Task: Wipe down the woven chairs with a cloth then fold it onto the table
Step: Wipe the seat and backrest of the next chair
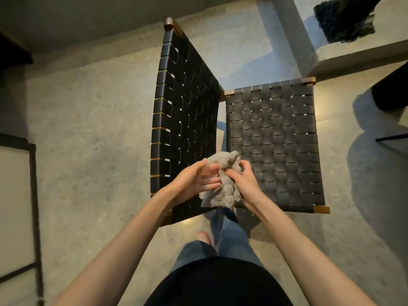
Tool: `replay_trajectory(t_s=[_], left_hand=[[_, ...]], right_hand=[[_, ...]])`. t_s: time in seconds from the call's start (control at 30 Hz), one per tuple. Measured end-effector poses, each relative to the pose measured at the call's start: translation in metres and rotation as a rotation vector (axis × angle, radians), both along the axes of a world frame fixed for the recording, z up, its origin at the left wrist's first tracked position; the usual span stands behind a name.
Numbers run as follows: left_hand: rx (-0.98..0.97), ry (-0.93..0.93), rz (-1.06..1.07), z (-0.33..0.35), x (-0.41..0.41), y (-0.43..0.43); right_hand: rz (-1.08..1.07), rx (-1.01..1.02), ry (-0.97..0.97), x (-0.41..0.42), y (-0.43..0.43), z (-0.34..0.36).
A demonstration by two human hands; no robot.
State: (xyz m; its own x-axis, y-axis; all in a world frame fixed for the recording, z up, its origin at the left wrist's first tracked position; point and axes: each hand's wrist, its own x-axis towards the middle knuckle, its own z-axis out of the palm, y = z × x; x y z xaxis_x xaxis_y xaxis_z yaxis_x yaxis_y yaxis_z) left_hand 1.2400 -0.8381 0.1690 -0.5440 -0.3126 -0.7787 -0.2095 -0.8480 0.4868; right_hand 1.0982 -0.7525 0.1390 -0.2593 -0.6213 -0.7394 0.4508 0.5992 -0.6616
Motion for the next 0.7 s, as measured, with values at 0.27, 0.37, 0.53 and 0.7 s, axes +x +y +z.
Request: replay_trajectory(t_s=[0.27, 0.37, 0.53, 0.7], left_hand=[[-1.125, -0.585, -0.023, -0.009, 0.052, -0.019], [-1.305, -0.78, -0.173, -0.03, 0.076, -0.02], [-1.272, -0.737, -0.291, -0.062, 0.096, -0.008], [-1.299, -0.645, -0.226, -0.076, 0.096, -0.009]], right_hand=[[0.15, -0.114, 0.352, 0.037, -0.033, -0.023], [0.198, -0.136, 0.367, 0.077, -0.032, -0.033], [0.292, -0.16, 0.315, 0.156, -0.008, -0.056], [0.276, -0.108, 0.452, 0.185, 0.006, -0.094]])
